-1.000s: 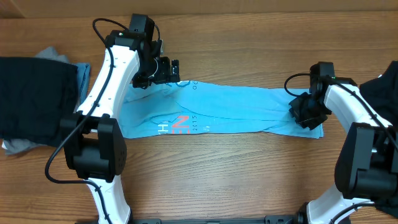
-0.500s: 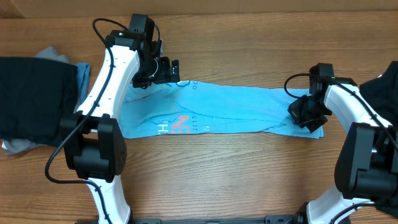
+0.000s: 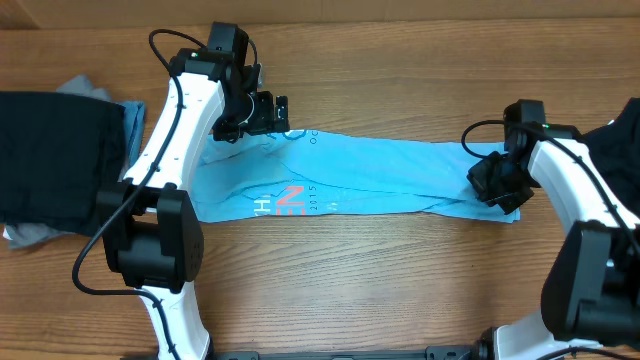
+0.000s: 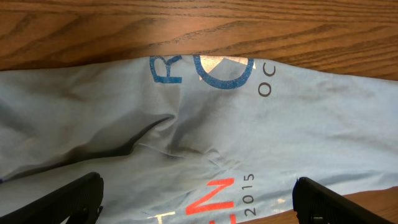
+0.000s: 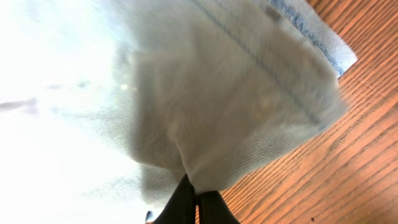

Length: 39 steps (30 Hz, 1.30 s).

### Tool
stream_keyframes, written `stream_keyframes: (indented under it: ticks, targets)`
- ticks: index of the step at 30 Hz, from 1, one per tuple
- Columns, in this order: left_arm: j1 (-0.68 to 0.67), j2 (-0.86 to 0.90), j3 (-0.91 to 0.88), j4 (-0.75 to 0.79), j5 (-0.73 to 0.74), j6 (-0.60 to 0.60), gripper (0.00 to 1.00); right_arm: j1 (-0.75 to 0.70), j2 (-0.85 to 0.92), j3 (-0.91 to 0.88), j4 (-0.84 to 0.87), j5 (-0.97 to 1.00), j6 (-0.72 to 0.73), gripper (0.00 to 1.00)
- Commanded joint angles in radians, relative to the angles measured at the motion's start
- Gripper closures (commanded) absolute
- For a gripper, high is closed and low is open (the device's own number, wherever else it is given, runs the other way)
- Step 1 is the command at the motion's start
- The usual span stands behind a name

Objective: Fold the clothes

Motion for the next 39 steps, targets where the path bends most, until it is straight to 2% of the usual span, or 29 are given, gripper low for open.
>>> stream_keyframes:
  ticks: [1, 12, 24, 27, 28, 30, 34, 39]
  targets:
    - [0.002, 0.010, -0.012, 0.004, -0.006, 0.012, 0.00, 0.001, -0.043, -0.004, -0.003, 0.006, -0.007, 0.96]
    - [0.002, 0.010, -0.012, 0.004, -0.006, 0.012, 0.00, 0.001, -0.042, -0.008, -0.010, 0.014, -0.010, 0.96]
    - [0.002, 0.010, -0.012, 0.004, -0.006, 0.012, 0.00, 0.001, -0.042, -0.105, 0.029, 0.071, -0.024, 0.95]
    - [0.002, 0.010, -0.012, 0.004, -0.006, 0.012, 0.00, -0.001, -0.042, -0.104, 0.031, 0.073, -0.077, 0.88]
    - [0.002, 0.010, -0.012, 0.004, -0.006, 0.012, 0.00, -0.001, -0.042, -0.104, 0.035, 0.074, -0.096, 0.42]
    - [0.002, 0.010, -0.012, 0.004, -0.006, 0.012, 0.00, -0.001, -0.042, -0.104, 0.056, 0.069, -0.140, 0.18]
    - [0.002, 0.010, -0.012, 0.004, -0.006, 0.012, 0.00, -0.001, -0.043, -0.070, 0.057, 0.043, -0.245, 0.18]
    - [0.002, 0.010, -0.012, 0.004, -0.006, 0.012, 0.00, -0.001, -0.057, 0.115, -0.065, 0.032, -0.350, 0.19]
